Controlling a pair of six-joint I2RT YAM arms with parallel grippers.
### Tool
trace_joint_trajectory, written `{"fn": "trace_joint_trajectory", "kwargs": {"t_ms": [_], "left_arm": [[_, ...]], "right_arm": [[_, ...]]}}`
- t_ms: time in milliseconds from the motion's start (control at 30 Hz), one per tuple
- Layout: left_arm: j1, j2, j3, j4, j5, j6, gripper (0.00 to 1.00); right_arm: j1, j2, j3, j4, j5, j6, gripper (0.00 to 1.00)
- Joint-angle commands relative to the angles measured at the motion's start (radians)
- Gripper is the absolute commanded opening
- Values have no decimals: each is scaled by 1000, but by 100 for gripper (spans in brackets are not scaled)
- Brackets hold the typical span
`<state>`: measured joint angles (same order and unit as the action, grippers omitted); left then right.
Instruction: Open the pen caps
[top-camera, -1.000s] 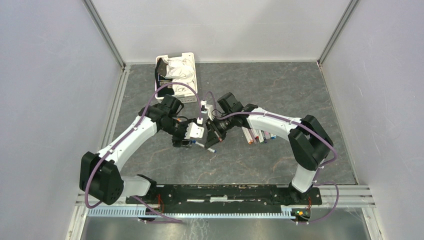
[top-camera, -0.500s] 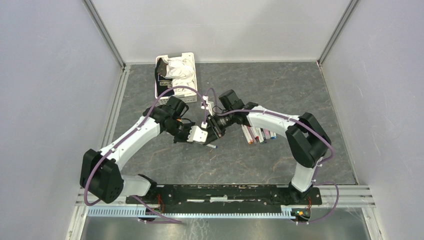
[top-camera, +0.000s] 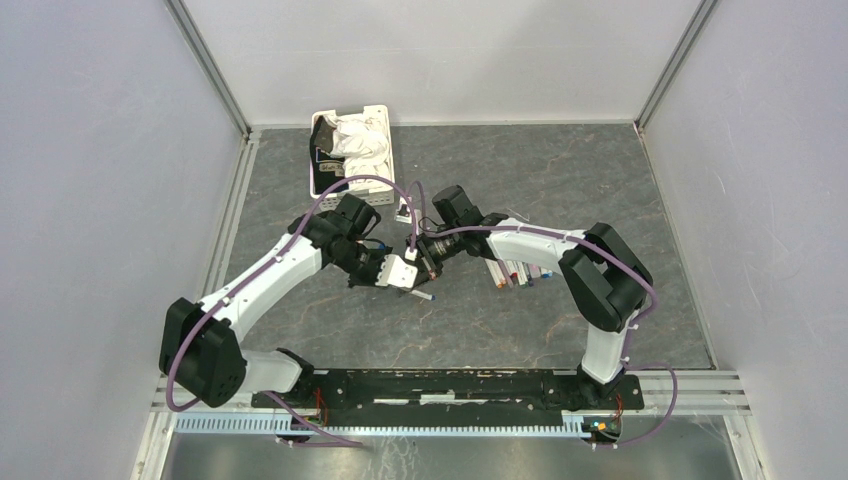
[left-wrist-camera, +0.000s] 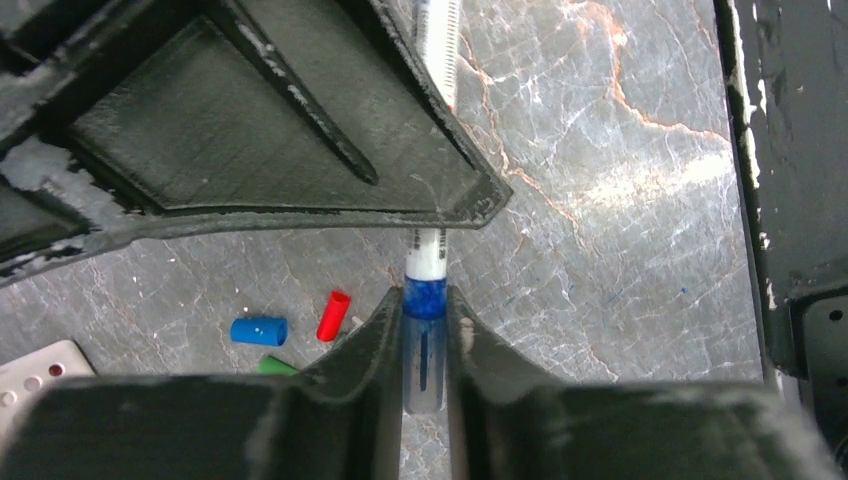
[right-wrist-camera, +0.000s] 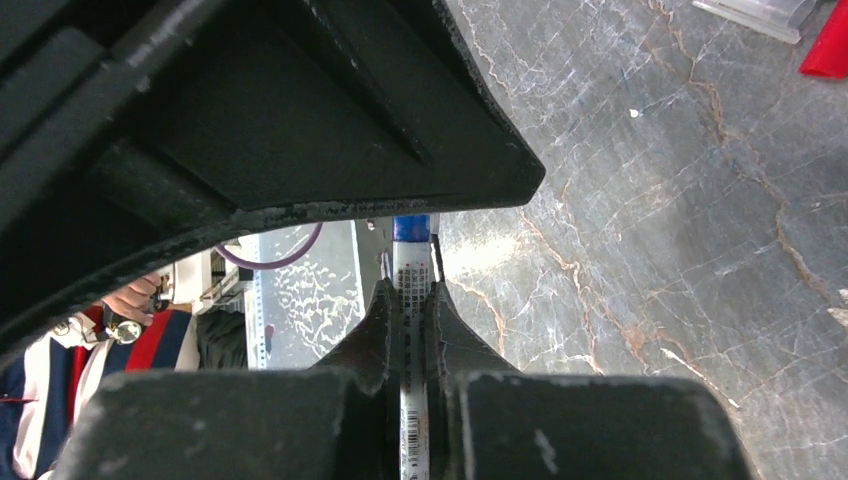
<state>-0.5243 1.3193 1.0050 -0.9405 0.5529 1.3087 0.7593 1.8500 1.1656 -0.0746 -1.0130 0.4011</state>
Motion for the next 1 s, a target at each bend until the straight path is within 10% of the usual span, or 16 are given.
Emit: {"fn": "trace_joint_trajectory", "kwargs": {"t_ms": [0,267,700,967], "left_arm": [[-5,-33,31,34,60,-46,77],[-6,1,54,-6,114,-37,73],[-6,-1,32,-8,81,-22,19],[-8,3,58,-42,102,-9,5]], "right_arm": [[5,-10,-14,67,-27,30,0],[6,-11,-24,118,-54,53,0],[2,-8,-29,136,-45,75,0],[56,39,10,199,-67,143,34]]}}
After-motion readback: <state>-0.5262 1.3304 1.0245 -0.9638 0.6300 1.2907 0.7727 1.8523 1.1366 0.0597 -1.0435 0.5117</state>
